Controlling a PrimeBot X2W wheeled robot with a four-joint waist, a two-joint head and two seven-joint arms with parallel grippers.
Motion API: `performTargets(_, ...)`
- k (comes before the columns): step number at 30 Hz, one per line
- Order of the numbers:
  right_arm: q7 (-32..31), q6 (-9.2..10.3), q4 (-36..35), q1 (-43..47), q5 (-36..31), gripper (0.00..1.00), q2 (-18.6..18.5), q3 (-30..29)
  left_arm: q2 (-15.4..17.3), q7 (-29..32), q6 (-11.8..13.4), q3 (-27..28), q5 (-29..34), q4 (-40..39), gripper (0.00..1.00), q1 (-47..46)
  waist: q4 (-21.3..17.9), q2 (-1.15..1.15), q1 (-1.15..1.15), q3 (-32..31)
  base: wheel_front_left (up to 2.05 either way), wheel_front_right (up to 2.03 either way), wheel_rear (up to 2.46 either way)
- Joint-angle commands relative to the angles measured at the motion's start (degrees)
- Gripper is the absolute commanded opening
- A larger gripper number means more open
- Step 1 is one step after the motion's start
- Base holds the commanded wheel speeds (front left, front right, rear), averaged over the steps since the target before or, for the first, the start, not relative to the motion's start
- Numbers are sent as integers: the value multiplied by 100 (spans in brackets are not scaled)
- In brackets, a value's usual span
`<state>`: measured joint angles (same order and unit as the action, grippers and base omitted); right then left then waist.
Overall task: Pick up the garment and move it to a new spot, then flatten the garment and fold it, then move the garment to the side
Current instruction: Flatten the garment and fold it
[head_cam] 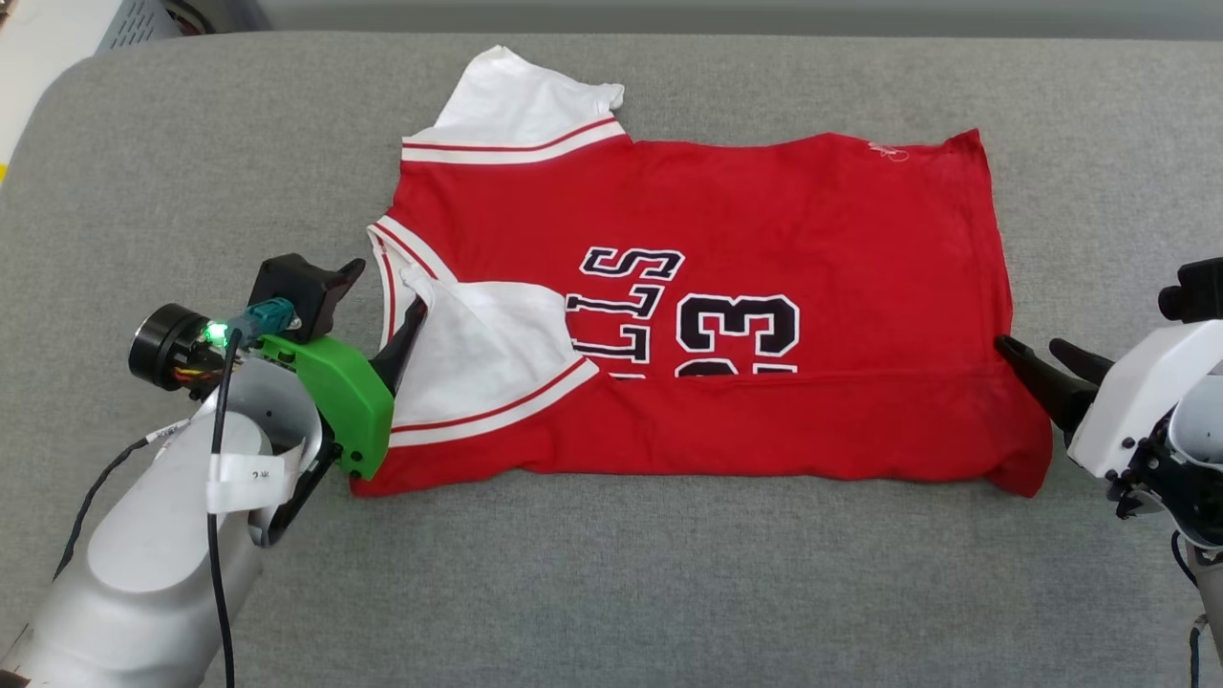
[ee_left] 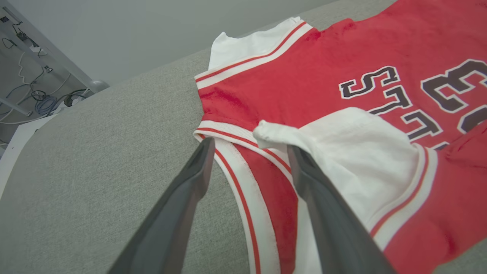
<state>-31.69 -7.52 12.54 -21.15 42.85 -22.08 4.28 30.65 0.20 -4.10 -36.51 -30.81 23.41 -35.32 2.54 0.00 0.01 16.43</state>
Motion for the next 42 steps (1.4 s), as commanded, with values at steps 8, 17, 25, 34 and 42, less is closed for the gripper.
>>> performTargets(8,352,3,-320,486,-324,100,-278,179,-149,-280,384,290,-434,-234,100,519,59,0,-1,-600,0,0,0)
performTargets(17,118,3,-1138,1288,-929,100,13,-81,-97,174,1196,345,-708,-1250,100,1590,54,0,-1,-841,0,0,0)
performTargets(25,-458,3,-1893,1874,-1399,100,606,-547,132,977,1824,264,-875,-1957,100,2303,-38,0,-1,-745,0,0,0)
performTargets(34,-813,3,-2438,2071,-1734,100,894,-697,366,1383,2298,336,-777,-1908,100,2327,-214,0,-1,-457,0,0,0)
performTargets(42,-874,3,-2639,2066,-1771,100,959,-735,364,1650,2403,296,-752,-1658,100,2117,-337,0,-1,-205,0,0,0)
